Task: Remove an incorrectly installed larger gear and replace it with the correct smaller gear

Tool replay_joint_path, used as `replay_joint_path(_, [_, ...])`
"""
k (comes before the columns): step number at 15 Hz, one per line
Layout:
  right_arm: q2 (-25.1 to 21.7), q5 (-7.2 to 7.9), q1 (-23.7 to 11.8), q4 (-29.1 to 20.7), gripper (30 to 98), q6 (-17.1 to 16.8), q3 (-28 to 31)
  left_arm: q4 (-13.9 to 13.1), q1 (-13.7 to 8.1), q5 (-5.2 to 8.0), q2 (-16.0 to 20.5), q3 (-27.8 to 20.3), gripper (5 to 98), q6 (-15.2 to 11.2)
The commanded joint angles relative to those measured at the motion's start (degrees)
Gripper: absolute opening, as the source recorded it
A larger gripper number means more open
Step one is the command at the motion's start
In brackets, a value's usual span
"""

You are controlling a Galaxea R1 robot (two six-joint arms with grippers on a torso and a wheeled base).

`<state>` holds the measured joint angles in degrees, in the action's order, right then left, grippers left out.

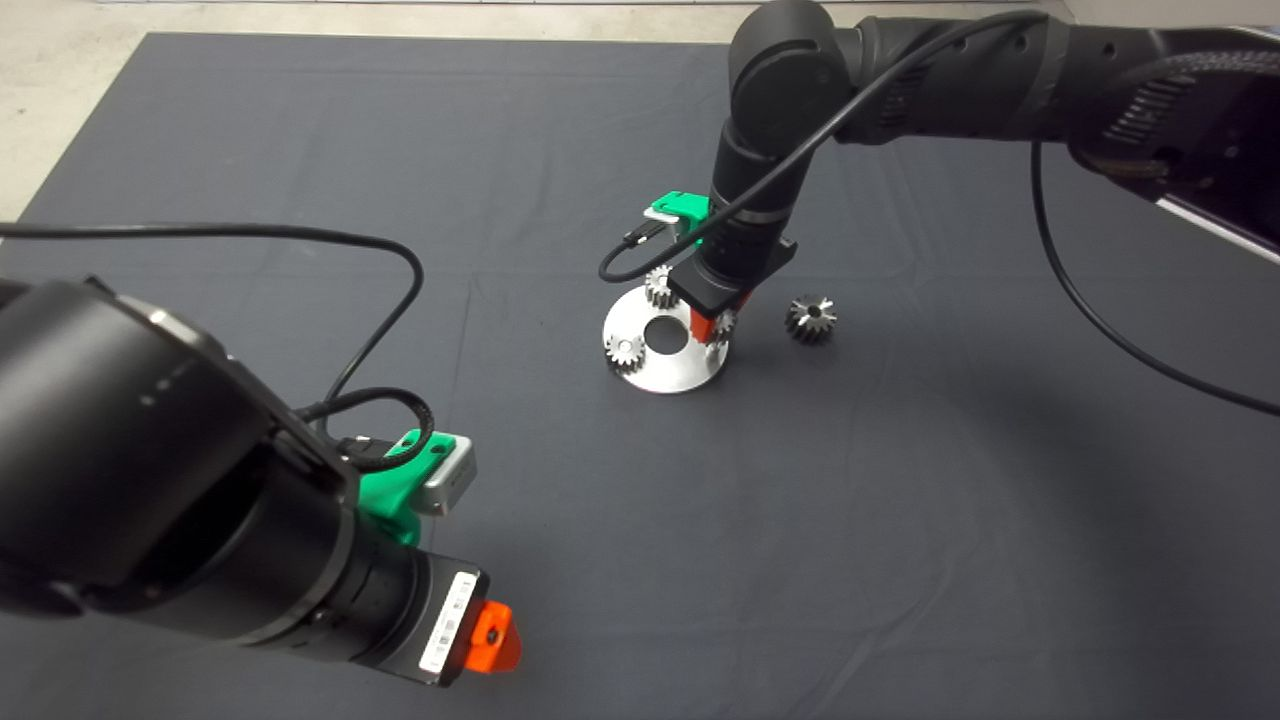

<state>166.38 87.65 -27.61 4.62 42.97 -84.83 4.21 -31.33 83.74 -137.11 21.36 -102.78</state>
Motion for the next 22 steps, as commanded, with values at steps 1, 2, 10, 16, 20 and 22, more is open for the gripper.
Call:
replay_joint_path(1, [0.1,6.4,-1.0,-1.7,41.5,0.4,0.3,-1.0,-0.7,0.02,0.1,-1.0,98.2,-0.1])
replay_joint_path(2, [0.1,6.48,-1.0,-1.7,41.5,0.4,0.3,-1.0,-0.7,0.02,0.1,-1.0,98.2,-0.1])
replay_joint_path(10, [-0.4,6.83,0.3,-1.5,41.5,0.2,0.2,-1.0,-0.7,0.02,0.1,-1.0,98.2,-0.1])
replay_joint_path(16, [-0.5,6.92,1.5,2.5,41.5,0.0,0.2,-1.0,-0.7,0.02,0.1,-1.0,98.2,-0.1])
replay_joint_path(20, [-0.7,7.1,1.5,4.0,41.5,0.0,0.2,-1.0,-0.7,0.02,0.1,-1.0,98.2,-0.1])
replay_joint_path(22, [-0.9,7.1,1.5,5.9,41.5,0.1,0.3,-1.0,-0.7,0.02,0.1,-1.0,98.2,-0.1])
